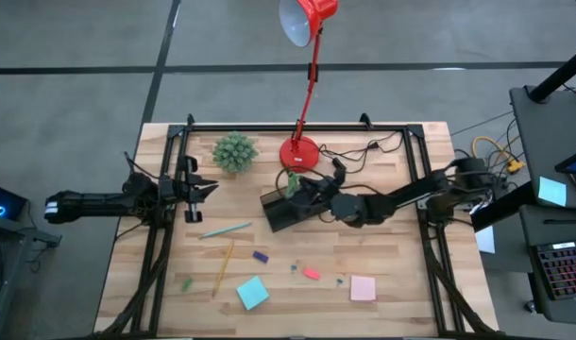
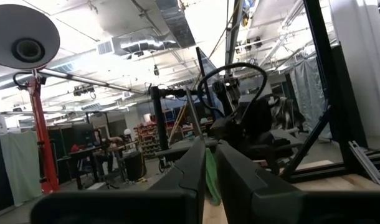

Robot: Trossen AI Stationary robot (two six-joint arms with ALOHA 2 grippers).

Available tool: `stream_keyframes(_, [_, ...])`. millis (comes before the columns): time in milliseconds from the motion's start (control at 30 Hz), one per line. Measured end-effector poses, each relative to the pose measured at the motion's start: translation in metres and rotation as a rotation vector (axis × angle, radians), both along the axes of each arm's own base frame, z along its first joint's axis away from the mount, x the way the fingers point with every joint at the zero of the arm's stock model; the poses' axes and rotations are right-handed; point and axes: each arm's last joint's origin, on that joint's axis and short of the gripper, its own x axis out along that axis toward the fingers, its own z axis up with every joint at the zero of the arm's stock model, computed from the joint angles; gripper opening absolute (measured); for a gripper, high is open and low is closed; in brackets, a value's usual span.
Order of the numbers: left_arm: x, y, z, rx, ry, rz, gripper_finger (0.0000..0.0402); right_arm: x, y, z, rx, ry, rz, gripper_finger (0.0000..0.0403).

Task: Pick and place office supplies into organizer
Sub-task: Put the green scissors into the black desk organizer

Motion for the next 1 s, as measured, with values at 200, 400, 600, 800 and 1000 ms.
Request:
stream_keyframes(200, [0.001, 0.000, -0.001, -0.001, 0.012, 0.000, 0.0022, 0.037, 0.006, -0.011, -0.051, 0.054, 0.002, 0.0013])
stream_keyframes(400, [0.001, 0.000, -0.001, -0.001, 0.011, 0.000, 0.0022, 0.057, 0.009, -0.023, -0.076, 0.100, -0.057, 0.0013])
stream_keyframes(600, [0.002, 0.000, -0.001, -0.001, 0.015, -0.001, 0.0022, 0.060, 0.016, -0.027, -0.097, 0.122, -0.098, 0.0013])
stream_keyframes(800, [0.002, 0.000, -0.002, -0.002, 0.020, -0.001, 0.0022, 0.059, 0.019, -0.026, -0.096, 0.118, -0.095, 0.0013])
stream_keyframes(1000, [0.002, 0.000, -0.002, -0.002, 0.021, -0.002, 0.0022, 0.061, 0.019, -0.044, -0.081, 0.130, -0.127, 0.0013])
